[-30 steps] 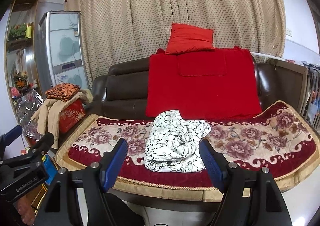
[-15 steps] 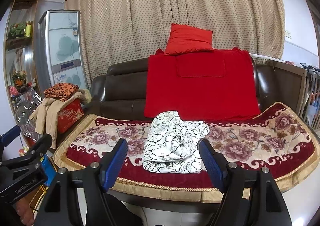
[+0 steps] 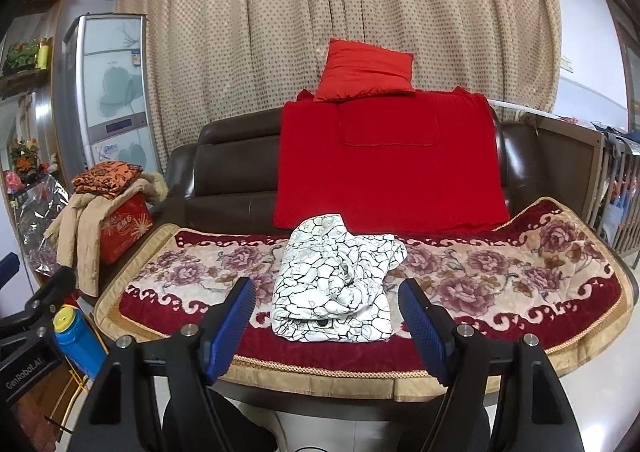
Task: Fold large clothes
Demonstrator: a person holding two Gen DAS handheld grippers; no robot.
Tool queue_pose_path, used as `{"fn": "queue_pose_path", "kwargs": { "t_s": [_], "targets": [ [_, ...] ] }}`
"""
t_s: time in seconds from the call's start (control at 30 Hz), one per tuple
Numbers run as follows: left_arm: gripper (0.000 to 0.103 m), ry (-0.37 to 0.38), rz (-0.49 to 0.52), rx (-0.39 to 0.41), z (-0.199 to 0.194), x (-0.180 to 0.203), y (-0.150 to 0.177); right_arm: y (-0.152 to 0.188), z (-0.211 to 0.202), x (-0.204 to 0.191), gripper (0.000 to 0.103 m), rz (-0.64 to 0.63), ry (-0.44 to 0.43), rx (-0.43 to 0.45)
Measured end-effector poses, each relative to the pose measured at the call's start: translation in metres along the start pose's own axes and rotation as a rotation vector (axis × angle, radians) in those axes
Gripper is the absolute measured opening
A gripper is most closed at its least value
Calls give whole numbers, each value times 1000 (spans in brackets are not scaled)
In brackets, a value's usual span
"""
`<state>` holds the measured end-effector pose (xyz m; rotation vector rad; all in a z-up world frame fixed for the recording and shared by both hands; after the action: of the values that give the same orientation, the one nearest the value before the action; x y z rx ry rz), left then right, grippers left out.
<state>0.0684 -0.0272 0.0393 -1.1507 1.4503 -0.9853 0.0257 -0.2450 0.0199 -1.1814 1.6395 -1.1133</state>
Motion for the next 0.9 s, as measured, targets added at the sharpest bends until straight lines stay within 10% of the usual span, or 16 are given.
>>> {"fn": "queue_pose_path", "kwargs": {
  "t_s": [0.9],
  "targets": [
    [100,54,21,-38,46,54,-14,9,63,36,77,77,14,-67]
  ]
}}
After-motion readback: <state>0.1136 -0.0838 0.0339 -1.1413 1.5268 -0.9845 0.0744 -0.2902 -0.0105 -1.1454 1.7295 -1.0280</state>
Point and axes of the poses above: each gripper's, at about its wrist camera, not at the fingertips, and z roughly the way its jaws point, x to its right, y to its underside, the point moved 3 cm from there along z, roughly the way its jaws point, and after that the axes turned 10 degrees about x, right-handed, at the moved point
